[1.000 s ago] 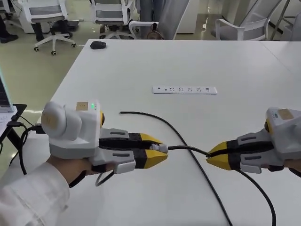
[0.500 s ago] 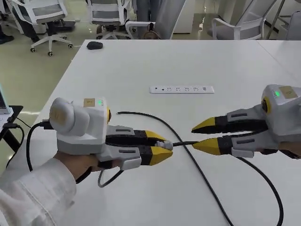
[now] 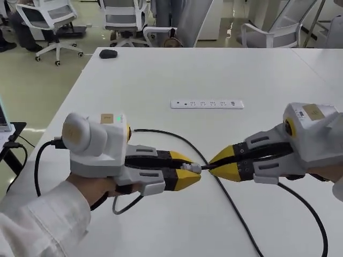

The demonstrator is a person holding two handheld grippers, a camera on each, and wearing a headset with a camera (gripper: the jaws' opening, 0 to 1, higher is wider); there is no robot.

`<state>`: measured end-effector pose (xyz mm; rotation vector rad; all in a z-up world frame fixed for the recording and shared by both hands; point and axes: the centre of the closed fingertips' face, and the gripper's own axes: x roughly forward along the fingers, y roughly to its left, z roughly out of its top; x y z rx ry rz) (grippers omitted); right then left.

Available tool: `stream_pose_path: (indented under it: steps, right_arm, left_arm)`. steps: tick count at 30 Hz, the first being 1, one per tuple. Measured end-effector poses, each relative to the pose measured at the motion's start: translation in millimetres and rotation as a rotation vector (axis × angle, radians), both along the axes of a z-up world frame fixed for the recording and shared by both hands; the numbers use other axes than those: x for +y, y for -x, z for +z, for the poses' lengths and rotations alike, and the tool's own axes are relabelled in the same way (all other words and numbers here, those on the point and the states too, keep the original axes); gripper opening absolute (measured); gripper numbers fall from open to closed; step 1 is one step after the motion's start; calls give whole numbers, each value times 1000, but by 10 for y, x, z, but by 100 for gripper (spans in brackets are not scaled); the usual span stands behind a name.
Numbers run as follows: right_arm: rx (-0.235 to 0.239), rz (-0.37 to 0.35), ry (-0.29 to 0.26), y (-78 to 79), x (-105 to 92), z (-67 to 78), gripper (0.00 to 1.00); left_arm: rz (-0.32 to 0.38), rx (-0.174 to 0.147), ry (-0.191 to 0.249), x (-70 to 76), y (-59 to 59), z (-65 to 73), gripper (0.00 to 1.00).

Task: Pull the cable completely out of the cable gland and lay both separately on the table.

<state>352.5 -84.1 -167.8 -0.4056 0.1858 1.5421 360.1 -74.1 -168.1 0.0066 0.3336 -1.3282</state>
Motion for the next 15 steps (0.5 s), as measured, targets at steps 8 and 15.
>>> stream_pose_path:
  steps: [8, 15]
  right_arm:
    - [6, -2, -6, -13, -58, -35, 3]
    - [27, -27, 14, -59, -167, -180, 3]
  left_arm:
    - [-7, -1, -3, -34, 2, -3, 16]
    - [6, 0, -12, 19, -20, -23, 16]
